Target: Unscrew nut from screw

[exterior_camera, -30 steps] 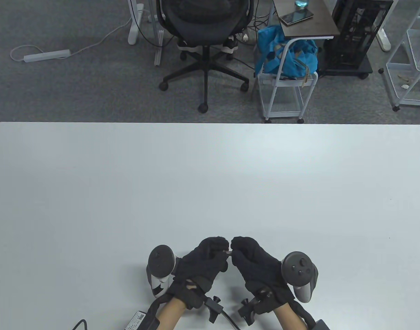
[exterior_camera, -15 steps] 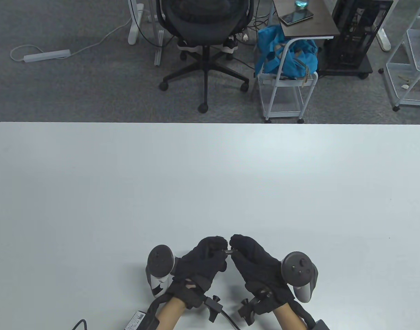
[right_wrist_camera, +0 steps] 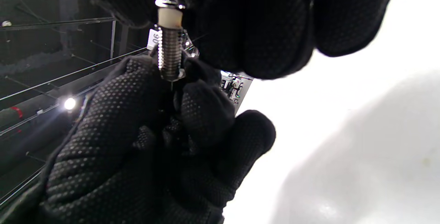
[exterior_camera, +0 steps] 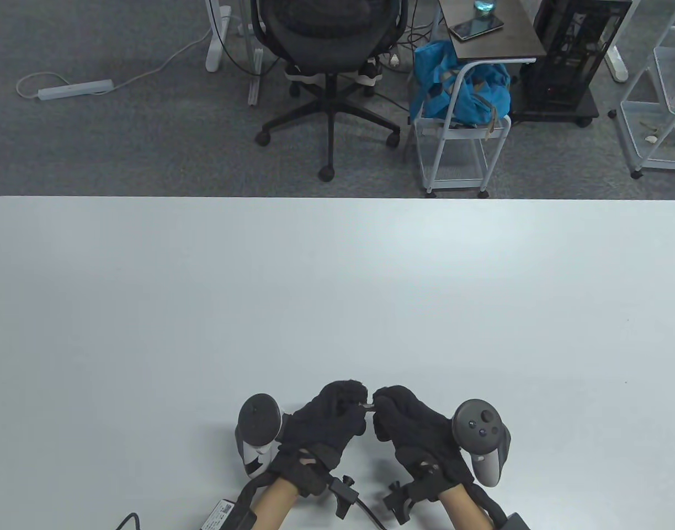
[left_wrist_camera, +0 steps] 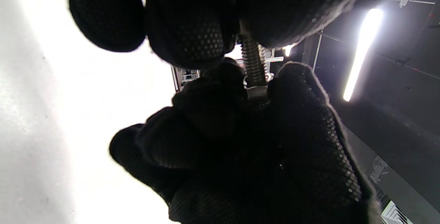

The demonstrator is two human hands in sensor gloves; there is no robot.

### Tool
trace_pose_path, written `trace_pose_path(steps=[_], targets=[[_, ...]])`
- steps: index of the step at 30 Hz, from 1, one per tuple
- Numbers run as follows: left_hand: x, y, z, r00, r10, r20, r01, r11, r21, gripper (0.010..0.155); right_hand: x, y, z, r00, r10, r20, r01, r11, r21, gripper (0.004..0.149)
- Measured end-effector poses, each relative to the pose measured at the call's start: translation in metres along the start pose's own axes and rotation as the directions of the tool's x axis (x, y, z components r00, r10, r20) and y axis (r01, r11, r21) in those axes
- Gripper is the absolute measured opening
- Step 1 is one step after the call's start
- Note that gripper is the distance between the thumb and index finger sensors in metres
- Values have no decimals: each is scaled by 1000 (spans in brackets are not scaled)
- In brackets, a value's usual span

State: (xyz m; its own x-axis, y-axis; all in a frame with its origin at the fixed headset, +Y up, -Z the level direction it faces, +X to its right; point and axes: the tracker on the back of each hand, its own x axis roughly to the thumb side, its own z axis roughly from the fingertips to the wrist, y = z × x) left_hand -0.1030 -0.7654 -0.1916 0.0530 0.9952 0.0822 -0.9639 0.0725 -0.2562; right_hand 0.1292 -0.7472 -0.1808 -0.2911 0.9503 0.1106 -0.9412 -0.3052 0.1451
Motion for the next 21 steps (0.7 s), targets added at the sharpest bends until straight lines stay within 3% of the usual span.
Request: trace_pose_path(steps=[9, 21], targets=[[0, 0, 0, 1000, 5, -6, -5, 1000, 3, 48, 9, 0, 1, 996, 17, 93, -17, 1000, -7, 51], [-1, 1, 1, 999, 23, -23, -22, 1000, 19, 48, 10, -3, 2, 993, 46, 108, -38, 997, -73, 48]])
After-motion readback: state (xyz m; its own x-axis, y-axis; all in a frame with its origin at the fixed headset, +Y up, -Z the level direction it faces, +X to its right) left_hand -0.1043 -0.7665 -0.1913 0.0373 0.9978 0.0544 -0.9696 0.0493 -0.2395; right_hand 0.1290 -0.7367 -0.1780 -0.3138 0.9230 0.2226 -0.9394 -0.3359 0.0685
